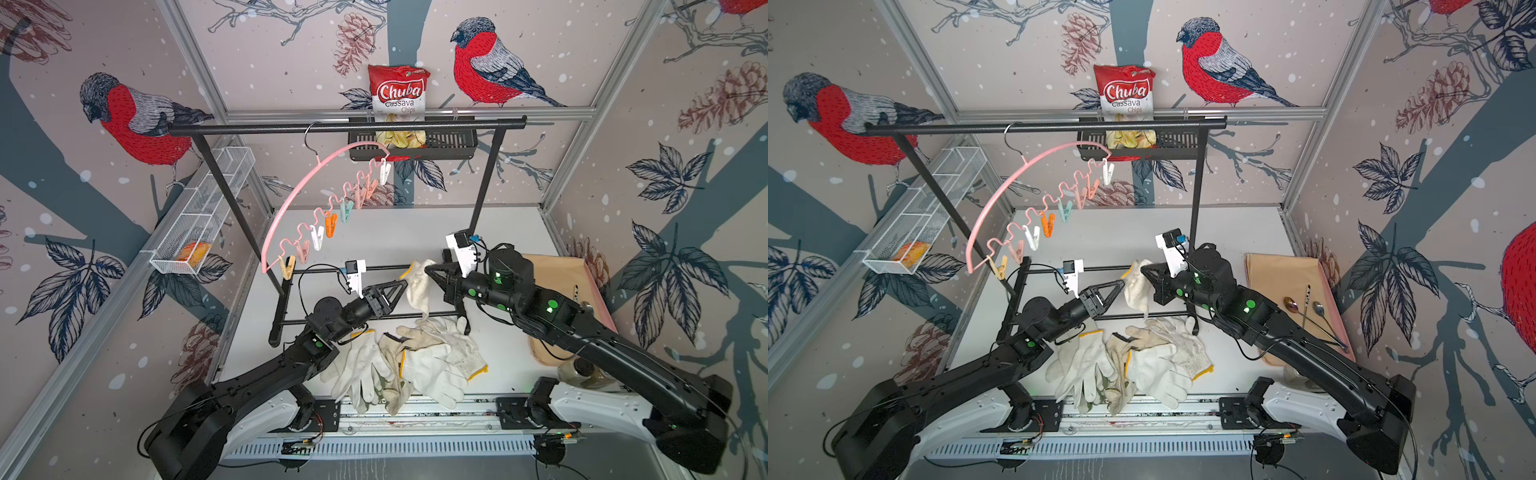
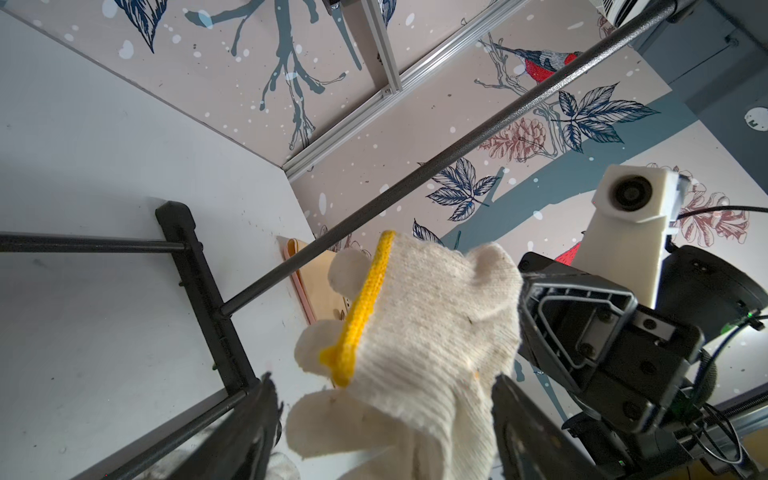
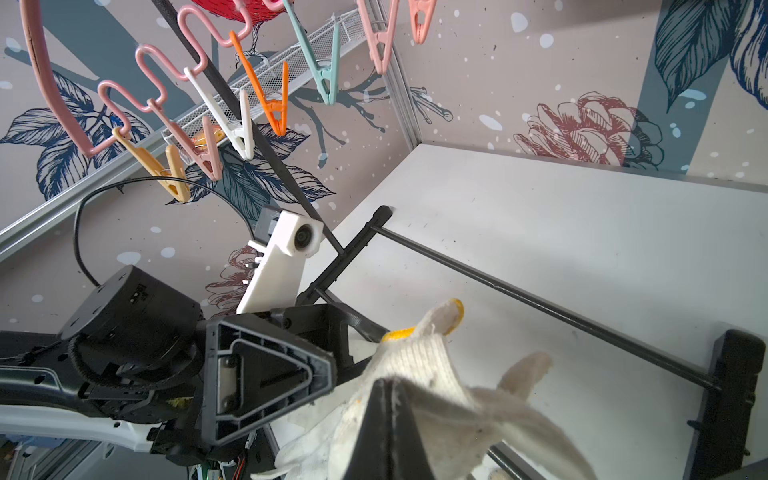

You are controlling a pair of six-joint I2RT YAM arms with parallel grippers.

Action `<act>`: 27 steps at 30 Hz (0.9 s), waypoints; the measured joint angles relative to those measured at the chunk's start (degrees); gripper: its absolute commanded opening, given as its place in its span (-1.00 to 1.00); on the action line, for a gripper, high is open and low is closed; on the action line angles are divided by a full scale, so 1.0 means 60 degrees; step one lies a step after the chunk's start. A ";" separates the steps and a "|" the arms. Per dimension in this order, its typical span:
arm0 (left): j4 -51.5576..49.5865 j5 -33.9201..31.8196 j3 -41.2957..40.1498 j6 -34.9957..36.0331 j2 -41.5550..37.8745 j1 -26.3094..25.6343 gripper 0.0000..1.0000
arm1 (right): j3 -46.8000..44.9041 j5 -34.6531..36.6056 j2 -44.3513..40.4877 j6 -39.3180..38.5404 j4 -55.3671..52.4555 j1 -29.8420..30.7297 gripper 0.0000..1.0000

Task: Clip the gloves onto a hanger to dry
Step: Pick up the glove from the center of the board.

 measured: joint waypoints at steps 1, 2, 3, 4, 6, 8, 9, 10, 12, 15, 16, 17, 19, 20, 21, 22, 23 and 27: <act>0.0091 -0.0113 0.0000 -0.0004 0.0098 -0.0018 0.57 | 0.0000 0.0007 0.0000 0.0000 0.0000 0.0036 -1.00; 0.0160 -0.0131 0.0000 -0.0029 0.0171 -0.0029 0.56 | 0.0000 0.0004 0.0000 0.0000 0.0000 0.0066 -1.00; 0.0277 -0.0189 0.0000 -0.0073 0.0255 -0.0033 0.53 | 0.0000 0.0004 0.0000 0.0000 0.0000 0.0098 -1.00; 0.0393 -0.0273 0.0000 -0.0215 0.0331 -0.0040 0.50 | 0.0000 0.0007 0.0000 0.0000 0.0000 0.0120 -1.00; 0.0659 -0.0350 0.0004 -0.0255 0.0503 -0.0047 0.47 | 0.0000 0.0011 0.0000 0.0033 0.0000 0.0157 -1.00; 0.0845 -0.0372 0.0073 -0.0368 0.0699 -0.0055 0.39 | 0.0000 0.0015 0.0000 0.0029 0.0000 0.0197 -1.00; 0.0965 -0.0368 0.0120 -0.0488 0.0812 -0.0066 0.33 | -0.0004 0.0029 0.0007 0.0033 0.0007 0.0219 -1.00; 0.1111 -0.0353 0.0160 -0.0503 0.0925 -0.0076 0.23 | -0.0018 0.0029 0.0011 0.0033 0.0025 0.0226 -1.00; 0.1355 -0.0317 0.0244 -0.0539 0.1133 -0.0109 -0.12 | -0.0066 0.0040 0.0033 0.0040 0.0058 0.0251 -1.00; 0.1701 -0.0098 0.0313 -0.0772 0.1417 -0.0153 -0.49 | -0.0135 0.0106 0.0047 0.0062 0.0058 0.0284 -1.00; 0.1785 -0.0091 0.0317 -0.0841 0.1483 -0.0175 -0.55 | -0.0146 0.0113 0.0047 0.0062 0.0069 0.0284 -1.00; 0.1818 -0.0073 0.0321 -0.0976 0.1526 -0.0193 -0.58 | -0.0149 0.0138 0.0047 0.0062 0.0073 0.0284 -1.00; 0.1869 -0.0058 0.0321 -0.1013 0.1570 -0.0240 -0.67 | -0.0153 0.0182 0.0047 0.0062 0.0076 0.0284 -1.00; 0.1872 -0.0051 0.0321 -0.1024 0.1570 -0.0266 -0.69 | -0.0153 0.0182 0.0047 0.0062 0.0084 0.0284 -1.00; 0.1880 -0.0051 0.0321 -0.1038 0.1570 -0.0291 -0.73 | -0.0164 0.0189 0.0047 0.0066 0.0113 0.0284 -1.00; 0.1876 -0.0051 0.0321 -0.1053 0.1566 -0.0302 -0.77 | -0.0164 0.0211 0.0051 0.0066 0.0131 0.0284 -1.00; 0.1876 -0.0055 0.0321 -0.1107 0.1563 -0.0302 -0.82 | -0.0168 0.0219 0.0055 0.0066 0.0135 0.0284 -1.00; 0.1858 -0.0073 0.0321 -0.1195 0.1417 -0.0310 -1.00 | -0.0186 0.0251 0.0073 0.0062 0.0135 0.0284 -0.94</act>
